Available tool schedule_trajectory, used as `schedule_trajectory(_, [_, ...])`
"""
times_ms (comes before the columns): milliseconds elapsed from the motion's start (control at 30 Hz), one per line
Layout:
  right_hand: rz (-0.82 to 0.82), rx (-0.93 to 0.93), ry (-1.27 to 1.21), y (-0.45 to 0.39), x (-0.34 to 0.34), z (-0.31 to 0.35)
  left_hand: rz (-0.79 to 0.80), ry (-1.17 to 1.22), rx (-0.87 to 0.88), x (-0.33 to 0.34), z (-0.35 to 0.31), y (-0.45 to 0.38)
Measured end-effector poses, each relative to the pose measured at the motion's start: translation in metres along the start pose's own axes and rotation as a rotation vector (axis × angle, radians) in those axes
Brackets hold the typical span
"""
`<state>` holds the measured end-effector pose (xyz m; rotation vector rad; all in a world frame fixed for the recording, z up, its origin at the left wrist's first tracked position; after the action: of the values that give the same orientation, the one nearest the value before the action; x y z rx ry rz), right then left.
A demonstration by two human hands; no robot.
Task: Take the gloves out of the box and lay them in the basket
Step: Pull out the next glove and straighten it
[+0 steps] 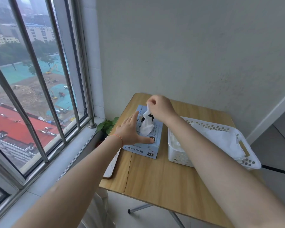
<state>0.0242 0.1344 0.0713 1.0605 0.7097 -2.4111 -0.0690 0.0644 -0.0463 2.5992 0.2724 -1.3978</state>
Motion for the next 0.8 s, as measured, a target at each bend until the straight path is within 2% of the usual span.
schedule_trajectory(133, [0.524,0.131,0.184,0.023,0.04,-0.027,0.004,0.029,-0.004,0.002,0.001,0.0])
schedule_trajectory(200, [0.631,0.12,0.279,0.031,0.053,-0.033,0.006,0.026,-0.003,0.002,0.0,0.001])
schedule_trajectory(367, [0.405,0.109,0.386,0.016,0.055,-0.038,0.014,0.009,-0.009,0.002,0.0,0.002])
schedule_trajectory(533, [0.037,0.122,0.187,0.006,0.028,-0.042,0.024,-0.031,-0.032,0.001,0.0,0.002])
schedule_trajectory(600, [0.015,0.091,0.077,0.007,0.023,-0.04,0.032,-0.033,-0.04,0.002,0.001,0.0])
schedule_trajectory(800, [0.152,-0.023,-0.086,0.016,0.013,-0.014,-0.005,-0.074,-0.027,0.0,0.001,-0.005])
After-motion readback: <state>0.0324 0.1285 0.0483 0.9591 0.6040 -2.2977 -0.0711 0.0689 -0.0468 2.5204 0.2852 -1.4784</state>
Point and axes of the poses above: each hand's wrist, its own y-axis away from the middle knuckle, its own x-axis out of the palm, z = x × y, the point moved 9 cm from there along -y, towards the middle knuckle, and after that the axes turned 2 degrees about -x, right-handed, at the moved point
